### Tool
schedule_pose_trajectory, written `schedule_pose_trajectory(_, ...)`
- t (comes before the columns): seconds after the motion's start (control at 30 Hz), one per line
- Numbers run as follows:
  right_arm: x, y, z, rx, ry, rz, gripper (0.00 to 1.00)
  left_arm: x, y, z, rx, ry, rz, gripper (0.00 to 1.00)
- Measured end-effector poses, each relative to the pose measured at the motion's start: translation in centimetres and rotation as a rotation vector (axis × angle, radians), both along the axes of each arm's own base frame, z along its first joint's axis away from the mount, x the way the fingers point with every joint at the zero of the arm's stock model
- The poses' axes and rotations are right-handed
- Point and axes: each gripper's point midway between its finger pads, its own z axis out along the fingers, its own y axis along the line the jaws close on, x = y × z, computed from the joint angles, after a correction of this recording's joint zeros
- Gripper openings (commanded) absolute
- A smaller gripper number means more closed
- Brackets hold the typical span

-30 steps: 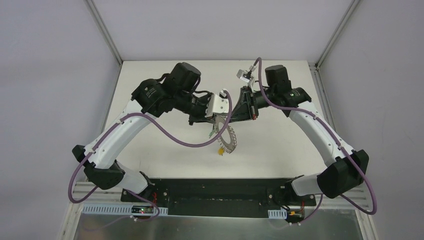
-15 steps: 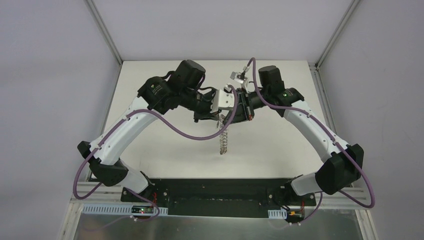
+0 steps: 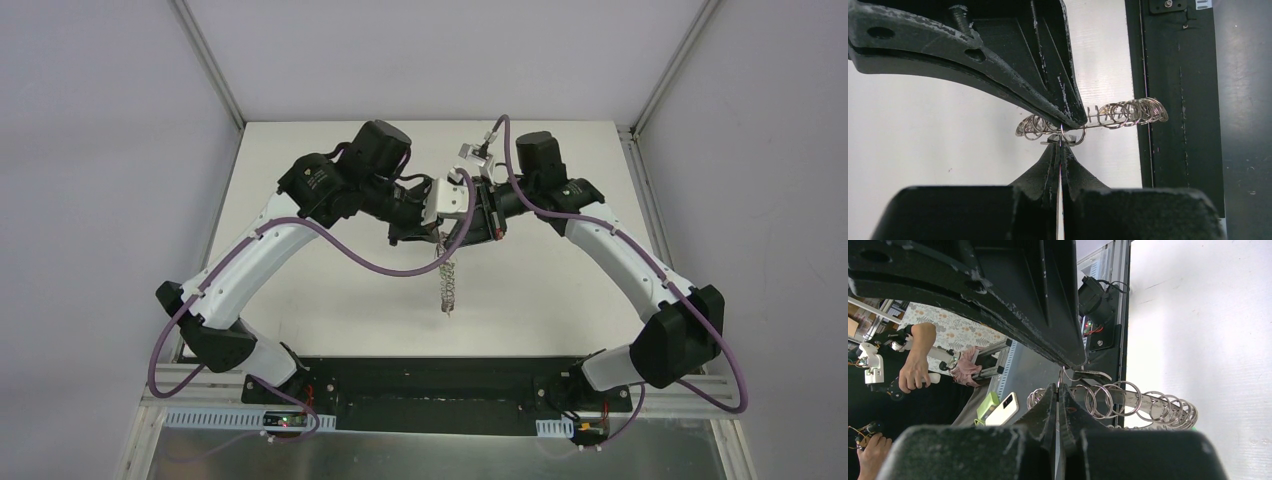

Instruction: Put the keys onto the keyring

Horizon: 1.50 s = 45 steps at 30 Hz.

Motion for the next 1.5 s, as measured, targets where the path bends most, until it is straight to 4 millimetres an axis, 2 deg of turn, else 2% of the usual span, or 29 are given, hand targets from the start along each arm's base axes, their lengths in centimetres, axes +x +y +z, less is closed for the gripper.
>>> schedule_pose_trajectory(0.5, 0.0, 0.0, 0.1, -0.002, 0.015, -0.001, 0.0, -0.5, 0.0, -0.4, 0.005, 0.02, -0.019, 0.0)
schedule_pose_trajectory(0.9, 0.0, 0.0, -0.9, -0.013, 0.043, -0.003, 0.0, -0.5, 0.1, -0.4, 0.001, 0.025, -0.026, 0.0)
schedule_pose_trajectory(1.5, -0.1, 0.1, -0.4, -0.006, 0.062, 0.004, 0.0, -1.0, 0.1, -0.4, -0.007, 0.032, -0.065, 0.0)
